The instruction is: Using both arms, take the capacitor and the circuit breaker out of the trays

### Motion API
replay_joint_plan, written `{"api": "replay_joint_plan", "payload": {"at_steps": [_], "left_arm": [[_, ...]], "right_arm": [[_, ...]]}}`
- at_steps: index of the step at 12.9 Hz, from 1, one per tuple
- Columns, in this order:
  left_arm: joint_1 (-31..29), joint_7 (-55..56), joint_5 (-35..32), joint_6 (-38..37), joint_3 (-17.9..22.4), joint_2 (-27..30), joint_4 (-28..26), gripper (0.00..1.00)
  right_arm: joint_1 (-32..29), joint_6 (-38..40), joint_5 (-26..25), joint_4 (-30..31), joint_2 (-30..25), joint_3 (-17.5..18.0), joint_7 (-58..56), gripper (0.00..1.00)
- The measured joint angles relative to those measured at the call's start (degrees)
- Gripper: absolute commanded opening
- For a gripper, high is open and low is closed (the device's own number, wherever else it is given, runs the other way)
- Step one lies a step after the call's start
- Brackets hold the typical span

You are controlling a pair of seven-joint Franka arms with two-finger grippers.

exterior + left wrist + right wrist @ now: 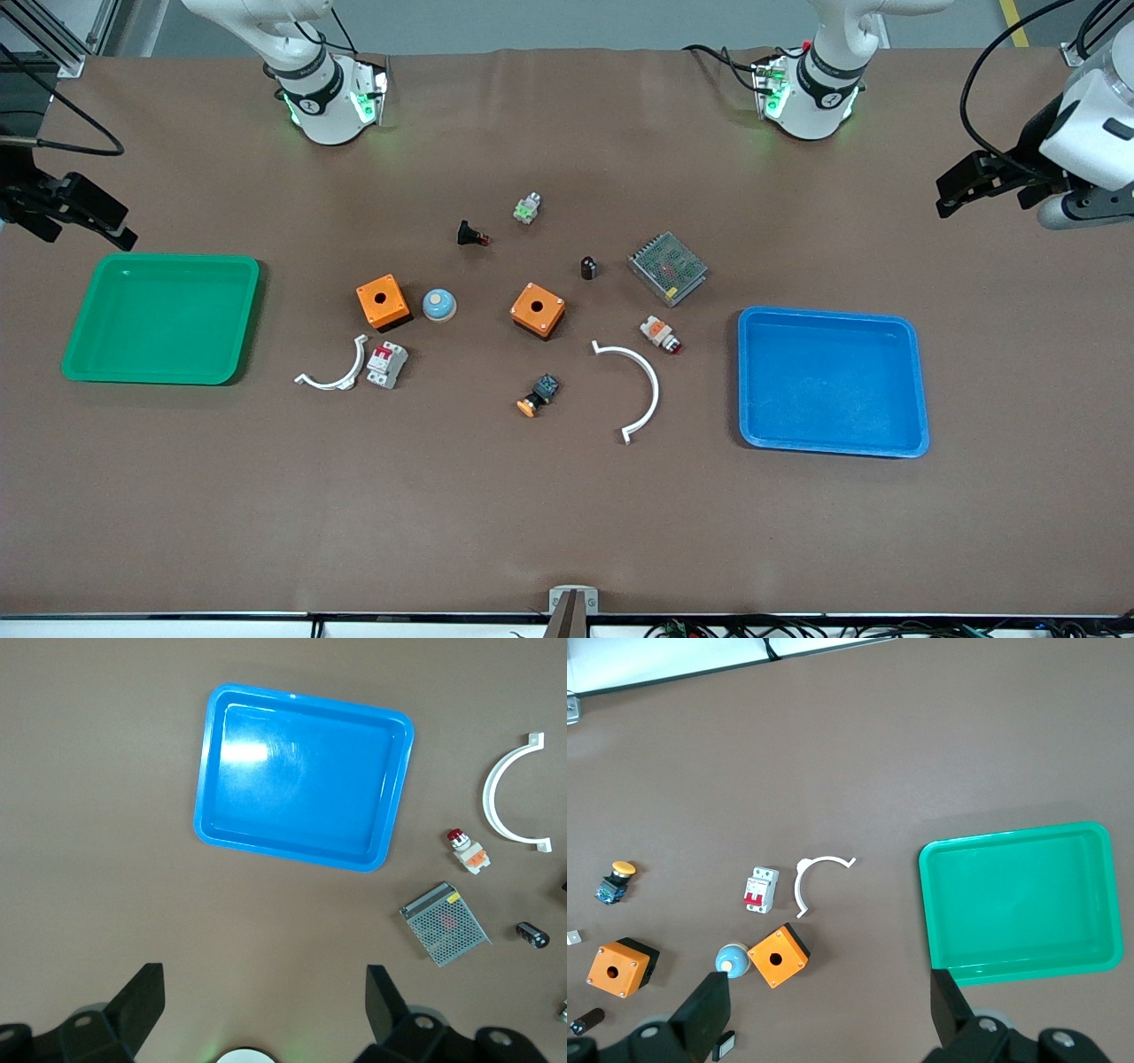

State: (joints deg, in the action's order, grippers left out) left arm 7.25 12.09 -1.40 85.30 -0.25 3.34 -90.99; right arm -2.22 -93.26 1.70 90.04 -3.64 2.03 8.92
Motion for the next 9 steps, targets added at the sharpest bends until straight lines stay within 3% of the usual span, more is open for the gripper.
{"api": "replay_joint_plan", "payload": {"at_steps": [9], "left_arm": [[0.2,-3.4,1.0,0.1,0.5,0.9,-0.2,1.0]], "right_arm": [[-0.3,3.7,-0.1,-1.4,0.0,-0.3,0.0,1.0]]}}
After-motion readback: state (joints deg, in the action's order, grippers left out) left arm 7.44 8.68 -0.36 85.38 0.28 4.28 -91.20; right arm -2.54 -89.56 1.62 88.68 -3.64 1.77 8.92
